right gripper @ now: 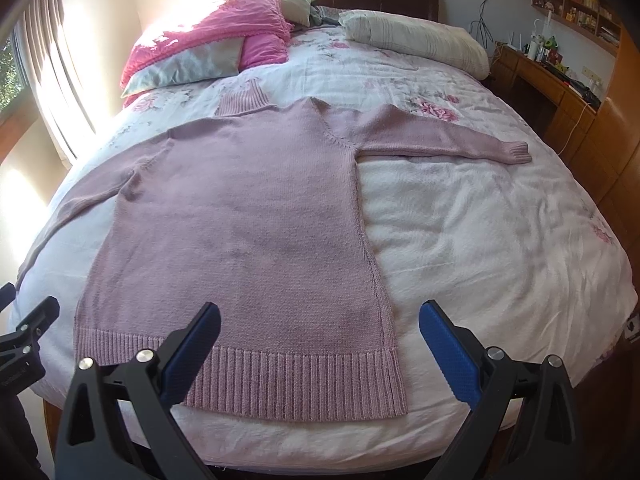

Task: Fold small clothes

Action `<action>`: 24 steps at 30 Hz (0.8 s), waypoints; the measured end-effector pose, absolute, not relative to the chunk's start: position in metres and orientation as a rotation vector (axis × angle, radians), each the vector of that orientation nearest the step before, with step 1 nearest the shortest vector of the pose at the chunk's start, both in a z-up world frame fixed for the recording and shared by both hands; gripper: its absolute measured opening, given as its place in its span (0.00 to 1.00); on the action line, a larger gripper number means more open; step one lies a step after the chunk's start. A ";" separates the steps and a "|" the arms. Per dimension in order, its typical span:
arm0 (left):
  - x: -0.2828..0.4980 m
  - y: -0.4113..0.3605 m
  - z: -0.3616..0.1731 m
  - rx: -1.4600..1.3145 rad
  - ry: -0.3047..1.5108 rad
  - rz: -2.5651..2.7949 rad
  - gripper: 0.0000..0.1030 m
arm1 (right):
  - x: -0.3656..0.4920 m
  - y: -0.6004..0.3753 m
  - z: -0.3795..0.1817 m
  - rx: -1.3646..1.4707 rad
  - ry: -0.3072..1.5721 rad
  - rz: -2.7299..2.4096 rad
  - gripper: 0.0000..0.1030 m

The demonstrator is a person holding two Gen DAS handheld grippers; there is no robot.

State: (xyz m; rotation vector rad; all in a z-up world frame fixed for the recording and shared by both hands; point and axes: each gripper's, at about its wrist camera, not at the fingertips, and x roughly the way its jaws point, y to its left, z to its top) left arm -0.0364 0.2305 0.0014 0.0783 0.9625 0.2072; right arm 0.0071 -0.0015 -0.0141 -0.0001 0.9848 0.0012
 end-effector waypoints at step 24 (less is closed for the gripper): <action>-0.033 0.232 -0.002 0.085 0.967 0.211 0.97 | 0.009 -0.002 -0.018 0.002 0.991 0.004 0.96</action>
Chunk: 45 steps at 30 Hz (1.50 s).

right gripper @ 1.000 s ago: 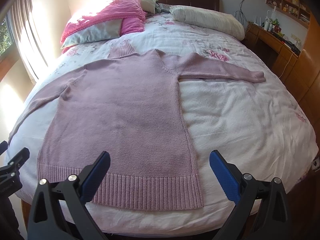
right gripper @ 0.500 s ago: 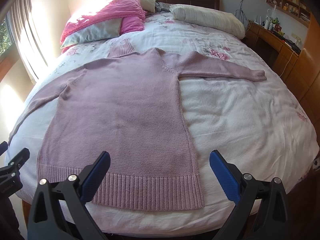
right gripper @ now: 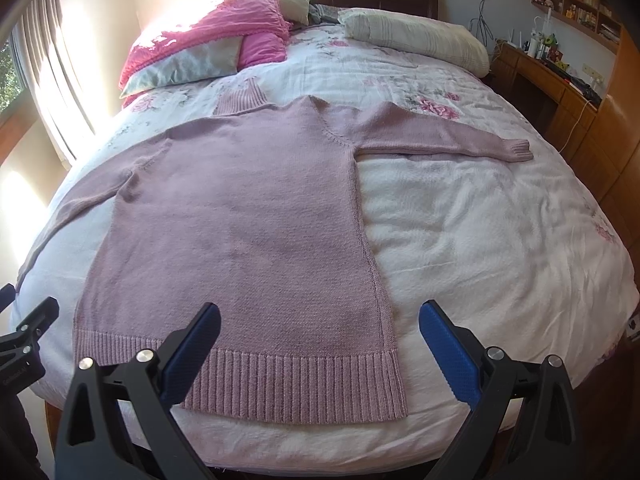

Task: Fold small clothes
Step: 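Grasp the cuff of the sweater sleeve with the right gripper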

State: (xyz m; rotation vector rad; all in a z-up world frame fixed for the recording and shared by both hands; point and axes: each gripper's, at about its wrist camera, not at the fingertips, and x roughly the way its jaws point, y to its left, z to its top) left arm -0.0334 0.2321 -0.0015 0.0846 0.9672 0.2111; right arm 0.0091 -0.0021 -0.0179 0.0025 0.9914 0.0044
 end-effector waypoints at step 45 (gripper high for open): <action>0.276 0.088 -0.064 0.003 0.947 0.118 0.97 | 0.340 -0.403 -0.113 0.339 1.146 -0.339 0.96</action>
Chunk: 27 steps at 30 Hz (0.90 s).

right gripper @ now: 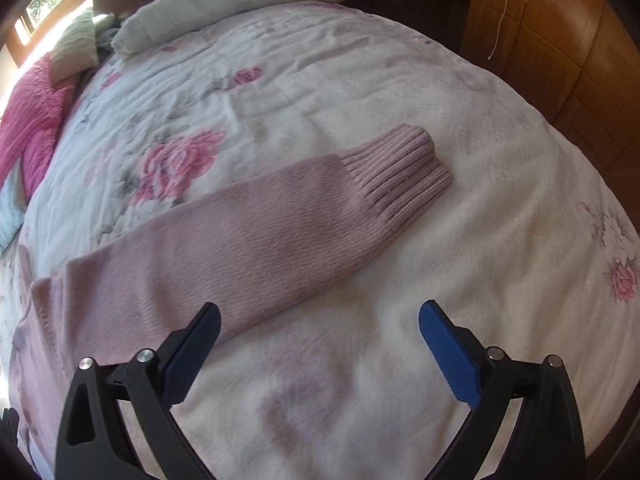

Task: Fold small clothes
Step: 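Grasp the cuff of the sweater sleeve with the right gripper, then carry the sleeve cuff across the sweater body and release it with the right gripper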

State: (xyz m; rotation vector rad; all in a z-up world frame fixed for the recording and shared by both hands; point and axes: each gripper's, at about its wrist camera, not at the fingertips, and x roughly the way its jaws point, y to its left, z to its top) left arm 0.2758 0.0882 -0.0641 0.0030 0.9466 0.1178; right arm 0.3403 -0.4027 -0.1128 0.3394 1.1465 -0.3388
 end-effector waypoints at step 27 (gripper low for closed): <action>0.315 0.152 -0.098 0.001 0.980 0.245 0.97 | 0.371 -0.372 -0.086 0.363 0.935 -0.119 0.13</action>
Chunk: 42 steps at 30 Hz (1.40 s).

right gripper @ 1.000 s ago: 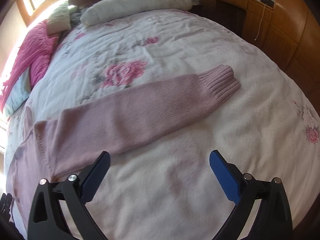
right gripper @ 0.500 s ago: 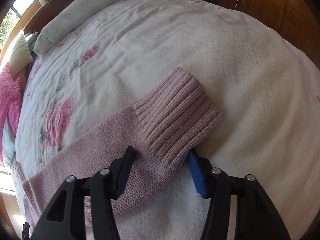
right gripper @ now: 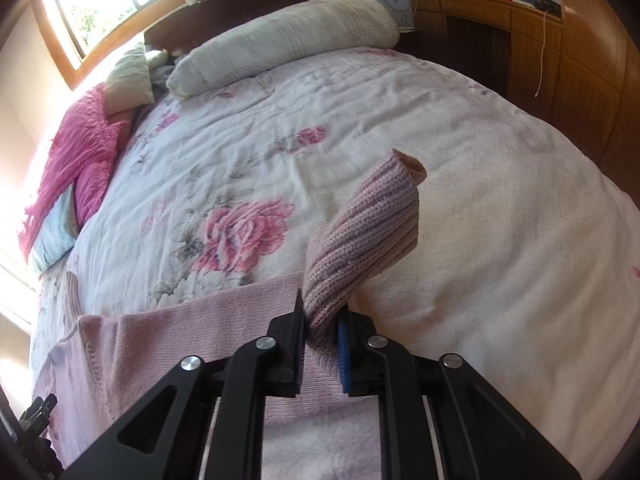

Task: Fold small clothes
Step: 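Carry the sleeve cuff across the sweater body and release it with the right gripper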

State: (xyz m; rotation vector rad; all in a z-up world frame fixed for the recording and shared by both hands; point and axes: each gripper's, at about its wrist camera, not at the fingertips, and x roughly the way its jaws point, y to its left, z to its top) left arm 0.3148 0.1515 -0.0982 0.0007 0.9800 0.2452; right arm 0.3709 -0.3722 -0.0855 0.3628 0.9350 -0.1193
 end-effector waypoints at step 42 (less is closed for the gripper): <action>0.319 0.121 -0.133 -0.265 1.199 -0.032 0.97 | 0.258 -0.097 -0.116 0.125 1.065 0.467 0.38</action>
